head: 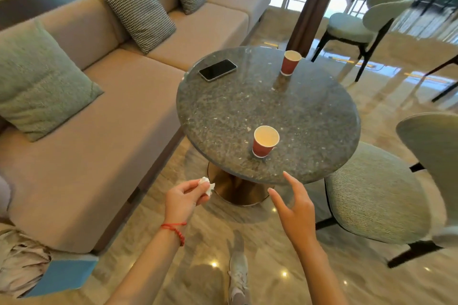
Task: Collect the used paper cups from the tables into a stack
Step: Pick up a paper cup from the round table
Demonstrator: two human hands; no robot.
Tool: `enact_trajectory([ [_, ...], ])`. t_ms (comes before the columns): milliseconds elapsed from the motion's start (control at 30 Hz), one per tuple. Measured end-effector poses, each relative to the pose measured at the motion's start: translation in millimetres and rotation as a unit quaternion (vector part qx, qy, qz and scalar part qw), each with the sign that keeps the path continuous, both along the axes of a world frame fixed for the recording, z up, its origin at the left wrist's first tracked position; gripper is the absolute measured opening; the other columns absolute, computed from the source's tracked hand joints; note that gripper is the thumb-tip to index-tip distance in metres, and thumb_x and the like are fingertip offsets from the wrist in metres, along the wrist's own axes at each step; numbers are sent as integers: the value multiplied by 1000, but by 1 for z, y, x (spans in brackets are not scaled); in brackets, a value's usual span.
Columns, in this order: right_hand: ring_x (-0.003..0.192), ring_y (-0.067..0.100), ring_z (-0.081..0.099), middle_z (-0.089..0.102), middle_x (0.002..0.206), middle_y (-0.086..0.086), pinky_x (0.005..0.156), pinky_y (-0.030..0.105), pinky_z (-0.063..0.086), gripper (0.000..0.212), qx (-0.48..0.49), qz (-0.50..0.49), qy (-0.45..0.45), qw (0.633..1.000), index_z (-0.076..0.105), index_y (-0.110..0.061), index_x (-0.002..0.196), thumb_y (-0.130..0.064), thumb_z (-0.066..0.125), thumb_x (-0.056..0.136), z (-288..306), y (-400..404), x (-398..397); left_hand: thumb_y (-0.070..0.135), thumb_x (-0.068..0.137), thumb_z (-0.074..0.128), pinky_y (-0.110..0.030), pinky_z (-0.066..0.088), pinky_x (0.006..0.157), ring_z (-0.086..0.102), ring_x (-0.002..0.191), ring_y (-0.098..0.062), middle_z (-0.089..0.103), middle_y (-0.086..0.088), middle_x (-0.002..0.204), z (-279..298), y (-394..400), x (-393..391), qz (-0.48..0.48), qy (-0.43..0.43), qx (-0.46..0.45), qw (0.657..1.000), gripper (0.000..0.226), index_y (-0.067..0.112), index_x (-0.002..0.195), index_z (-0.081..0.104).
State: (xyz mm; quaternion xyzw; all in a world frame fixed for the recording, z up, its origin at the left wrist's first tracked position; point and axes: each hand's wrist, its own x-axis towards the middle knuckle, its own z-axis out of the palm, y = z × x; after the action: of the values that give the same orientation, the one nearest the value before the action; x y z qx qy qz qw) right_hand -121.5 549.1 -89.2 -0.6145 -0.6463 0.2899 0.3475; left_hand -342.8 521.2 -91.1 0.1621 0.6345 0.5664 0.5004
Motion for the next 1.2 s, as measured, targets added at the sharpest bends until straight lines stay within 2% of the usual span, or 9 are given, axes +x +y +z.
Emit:
enact_trajectory([
  [400,128,10,42,48,141,3,105,24,32,76,-46,9,37,998,41,-14,139,-27,78,74,-28,125,8,1,78,69,-13,53,53,65,55,-4,69,-6,70,-3,108,30,28,0,-27,999,8,2,86,69],
  [533,127,1,33,41,145,-2,104,21,28,91,-97,19,61,993,32,-19,143,-35,81,68,-45,142,-1,3,78,69,-14,53,54,67,60,-8,70,-8,75,-8,126,26,24,-10,-46,999,9,4,87,69],
  [700,133,8,32,37,148,-2,108,25,28,105,-151,-6,114,982,25,-19,146,-31,86,62,-66,152,-20,2,79,68,-14,53,54,66,66,-13,69,-10,79,-14,150,14,-1,-9,-65,998,6,5,84,68],
  [800,130,13,40,42,141,-6,108,32,35,100,-151,-40,131,979,28,-25,143,-30,87,62,-72,154,-29,4,79,68,-15,54,57,67,69,-14,70,-11,81,-16,164,5,-40,-1,-77,996,11,2,90,69],
  [900,121,7,46,47,127,-18,101,25,38,89,-130,-77,144,978,33,-36,132,-27,87,62,-75,155,-36,4,79,68,-15,55,58,68,64,-10,70,-9,79,-17,176,-2,-59,5,-81,995,10,4,89,69],
  [1000,112,-4,49,47,120,-27,96,21,42,79,-111,-105,153,976,39,-37,125,-24,87,63,-73,156,-40,6,79,69,-16,55,58,68,68,-11,71,-8,80,-18,188,-6,-79,12,-83,993,7,9,84,70],
  [1100,109,-14,47,49,117,-26,90,9,42,73,-91,-122,155,976,41,-41,118,-23,87,63,-70,156,-39,6,79,69,-16,55,58,68,73,-14,71,-8,81,-21,198,-3,-103,6,-87,991,6,12,82,70],
  [1200,110,-13,46,50,117,-24,89,8,42,71,-84,-143,161,973,42,-41,115,-23,87,63,-68,153,-33,8,78,70,-16,54,59,69,76,-16,72,-8,81,-24,209,3,-136,-5,-93,986,7,10,84,71],
])
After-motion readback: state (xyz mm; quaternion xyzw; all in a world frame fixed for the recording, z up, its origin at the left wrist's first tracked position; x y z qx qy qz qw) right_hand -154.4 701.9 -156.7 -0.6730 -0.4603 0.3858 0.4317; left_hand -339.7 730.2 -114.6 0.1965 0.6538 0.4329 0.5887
